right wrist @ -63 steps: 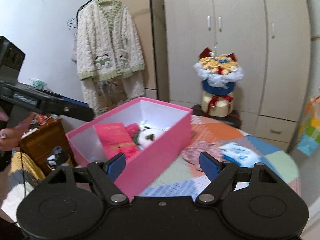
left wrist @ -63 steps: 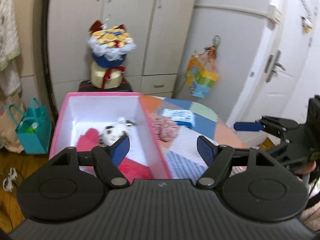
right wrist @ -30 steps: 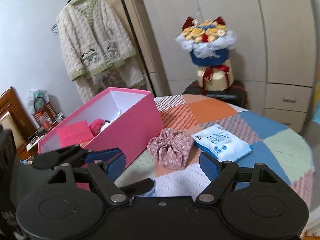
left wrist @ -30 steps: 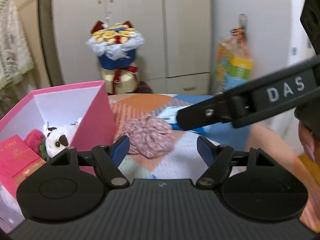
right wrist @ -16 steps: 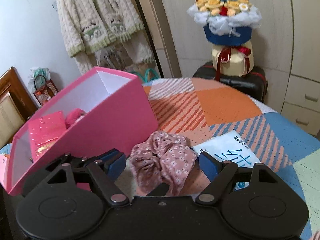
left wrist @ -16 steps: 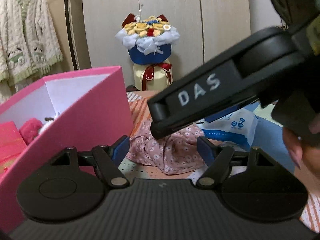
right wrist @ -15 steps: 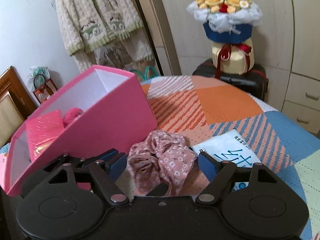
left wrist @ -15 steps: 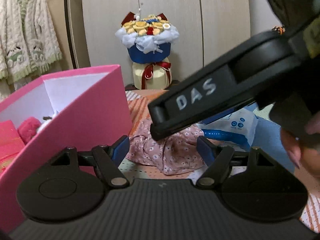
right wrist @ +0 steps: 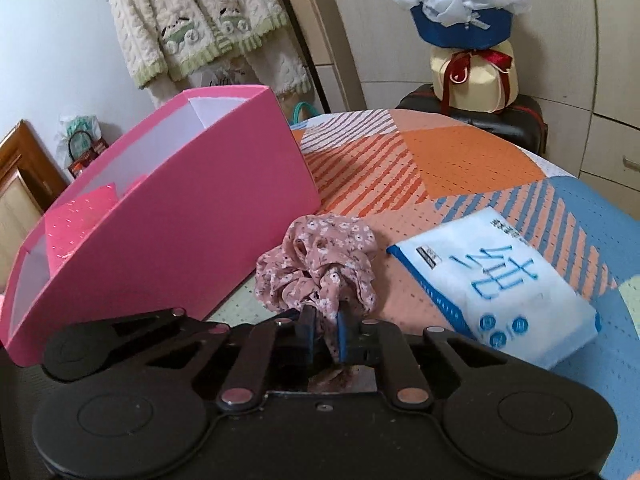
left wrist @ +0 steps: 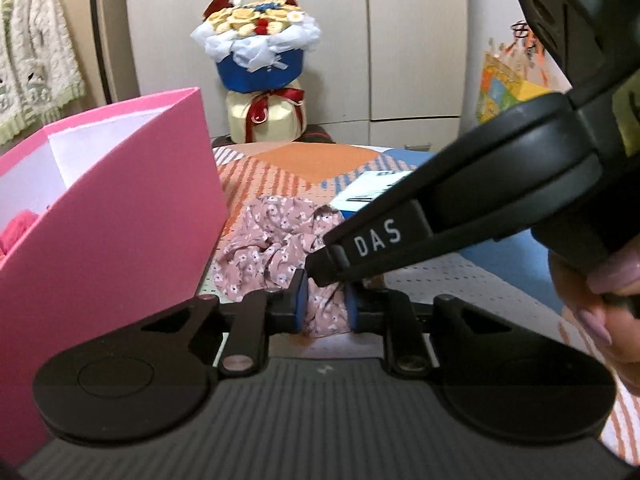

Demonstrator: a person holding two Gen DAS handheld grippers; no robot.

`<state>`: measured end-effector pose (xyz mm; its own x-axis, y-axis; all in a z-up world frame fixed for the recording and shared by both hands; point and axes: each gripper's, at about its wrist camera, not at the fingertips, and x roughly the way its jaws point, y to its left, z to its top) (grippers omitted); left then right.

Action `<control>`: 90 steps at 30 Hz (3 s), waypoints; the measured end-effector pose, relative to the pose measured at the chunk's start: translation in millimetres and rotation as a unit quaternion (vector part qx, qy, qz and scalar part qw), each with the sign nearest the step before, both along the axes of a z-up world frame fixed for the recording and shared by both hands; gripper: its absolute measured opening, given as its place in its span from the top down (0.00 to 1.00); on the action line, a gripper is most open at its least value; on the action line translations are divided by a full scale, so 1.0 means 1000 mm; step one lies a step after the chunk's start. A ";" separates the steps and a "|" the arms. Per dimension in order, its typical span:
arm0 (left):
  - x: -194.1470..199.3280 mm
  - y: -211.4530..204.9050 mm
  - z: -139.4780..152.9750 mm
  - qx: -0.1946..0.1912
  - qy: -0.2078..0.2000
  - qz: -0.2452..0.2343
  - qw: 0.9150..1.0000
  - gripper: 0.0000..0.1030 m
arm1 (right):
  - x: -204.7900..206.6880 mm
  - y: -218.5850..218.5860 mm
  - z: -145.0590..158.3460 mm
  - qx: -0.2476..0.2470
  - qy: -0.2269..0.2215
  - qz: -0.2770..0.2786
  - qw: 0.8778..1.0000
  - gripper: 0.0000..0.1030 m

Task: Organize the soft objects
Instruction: 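Grasp the pink floral cloth with the right gripper, then lift the floral cloth with the right gripper and carry it over the pink box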

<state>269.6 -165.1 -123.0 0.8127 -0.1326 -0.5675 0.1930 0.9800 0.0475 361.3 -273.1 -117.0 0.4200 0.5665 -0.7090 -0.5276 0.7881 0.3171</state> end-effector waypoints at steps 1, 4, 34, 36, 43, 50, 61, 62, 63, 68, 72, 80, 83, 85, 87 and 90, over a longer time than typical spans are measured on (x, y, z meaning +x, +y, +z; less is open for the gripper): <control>-0.002 0.001 0.002 -0.002 0.000 -0.005 1.000 0.83 | -0.003 -0.001 0.002 0.002 -0.001 -0.004 1.000 0.87; -0.009 0.003 0.007 -0.008 -0.006 -0.021 1.000 0.83 | -0.015 -0.004 0.007 0.004 -0.009 -0.012 1.000 0.87; -0.115 0.040 0.042 -0.036 0.025 -0.174 0.984 0.84 | -0.153 -0.004 0.042 -0.015 -0.020 -0.059 0.998 0.87; -0.123 0.047 0.046 -0.039 0.029 -0.188 0.981 0.84 | -0.166 -0.001 0.047 -0.019 -0.025 -0.056 0.998 0.87; -0.156 0.073 0.068 -0.034 0.040 -0.245 0.968 0.85 | -0.206 0.013 0.066 -0.020 -0.029 -0.042 0.999 0.87; -0.190 0.103 0.093 -0.002 0.029 -0.277 0.961 0.86 | -0.234 0.035 0.088 -0.005 -0.004 -0.018 1.000 0.87; -0.188 0.151 0.146 0.022 -0.050 -0.239 0.969 0.86 | -0.227 0.079 0.142 0.032 -0.058 0.025 0.998 0.87; -0.183 0.155 0.149 0.022 -0.058 -0.233 0.971 0.86 | -0.222 0.084 0.147 0.033 -0.065 0.027 0.997 0.87; -0.178 0.159 0.152 0.022 -0.065 -0.227 0.971 0.86 | -0.217 0.088 0.151 0.036 -0.070 0.028 0.997 0.87; -0.145 0.173 0.160 0.022 -0.080 -0.206 0.975 0.86 | -0.185 0.109 0.162 0.041 -0.094 0.027 0.994 0.87; -0.115 0.183 0.160 0.019 -0.082 -0.196 0.977 0.86 | -0.155 0.120 0.163 0.050 -0.095 0.021 0.994 0.87; -0.053 0.202 0.149 -0.005 -0.068 -0.167 0.983 0.86 | -0.097 0.146 0.155 0.039 -0.099 0.014 0.994 0.87; -0.038 0.209 0.142 -0.007 -0.059 -0.167 0.984 0.86 | -0.075 0.152 0.145 0.043 -0.091 0.013 0.995 0.87; -0.026 0.214 0.138 -0.014 -0.047 -0.165 0.985 0.86 | -0.063 0.156 0.139 0.047 -0.087 0.010 0.995 0.87; -0.015 0.216 0.133 -0.017 -0.036 -0.160 0.986 0.86 | -0.053 0.159 0.132 0.044 -0.085 0.010 0.995 0.87; 0.001 0.217 0.124 -0.013 -0.021 -0.152 0.988 0.86 | -0.039 0.162 0.120 0.042 -0.078 0.007 0.996 0.87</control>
